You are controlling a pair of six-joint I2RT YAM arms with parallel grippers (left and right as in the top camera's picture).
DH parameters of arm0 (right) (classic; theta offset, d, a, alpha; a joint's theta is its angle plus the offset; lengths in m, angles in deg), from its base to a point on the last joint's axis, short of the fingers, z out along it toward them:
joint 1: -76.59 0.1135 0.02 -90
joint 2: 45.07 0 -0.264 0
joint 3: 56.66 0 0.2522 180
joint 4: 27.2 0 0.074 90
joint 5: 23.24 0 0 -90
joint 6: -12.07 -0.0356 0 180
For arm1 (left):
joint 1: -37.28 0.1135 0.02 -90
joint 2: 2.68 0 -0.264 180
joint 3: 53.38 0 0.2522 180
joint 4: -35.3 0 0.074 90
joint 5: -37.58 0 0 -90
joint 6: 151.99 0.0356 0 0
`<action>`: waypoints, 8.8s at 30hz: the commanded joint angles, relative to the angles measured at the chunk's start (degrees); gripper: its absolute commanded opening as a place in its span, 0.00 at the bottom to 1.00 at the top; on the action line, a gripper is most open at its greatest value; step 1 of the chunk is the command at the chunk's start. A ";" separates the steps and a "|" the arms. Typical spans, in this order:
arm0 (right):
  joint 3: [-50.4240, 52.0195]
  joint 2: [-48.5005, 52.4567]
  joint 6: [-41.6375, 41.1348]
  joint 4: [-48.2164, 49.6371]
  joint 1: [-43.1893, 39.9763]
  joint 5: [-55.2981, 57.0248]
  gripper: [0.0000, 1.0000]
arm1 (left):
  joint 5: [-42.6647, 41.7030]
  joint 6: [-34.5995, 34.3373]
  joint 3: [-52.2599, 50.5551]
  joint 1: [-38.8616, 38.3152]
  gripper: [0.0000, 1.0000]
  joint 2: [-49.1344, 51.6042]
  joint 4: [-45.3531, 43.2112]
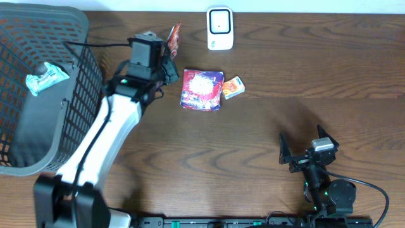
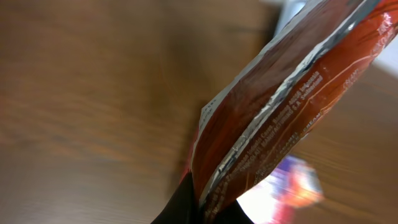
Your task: Scan the item barcode
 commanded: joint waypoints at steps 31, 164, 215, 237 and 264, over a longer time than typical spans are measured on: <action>0.17 -0.31 0.68 -0.15 -0.68 0.04 0.99 | -11.23 -3.91 3.80 -9.38 0.14 14.27 -1.90; 0.17 -0.31 0.68 -0.15 -0.68 0.04 0.99 | -11.41 8.74 4.55 -13.86 0.11 22.36 -10.58; 0.17 -0.31 -36.41 12.59 -0.52 -31.39 0.99 | -13.99 1.22 4.59 9.92 0.98 -14.21 23.93; -78.66 71.76 3.23 -58.07 -0.55 -22.73 0.99 | -13.97 1.22 4.59 9.92 0.98 -14.19 23.93; -81.31 119.01 -2.10 -43.69 1.70 -32.48 0.76 | -13.97 1.22 4.59 9.92 0.98 -14.19 23.93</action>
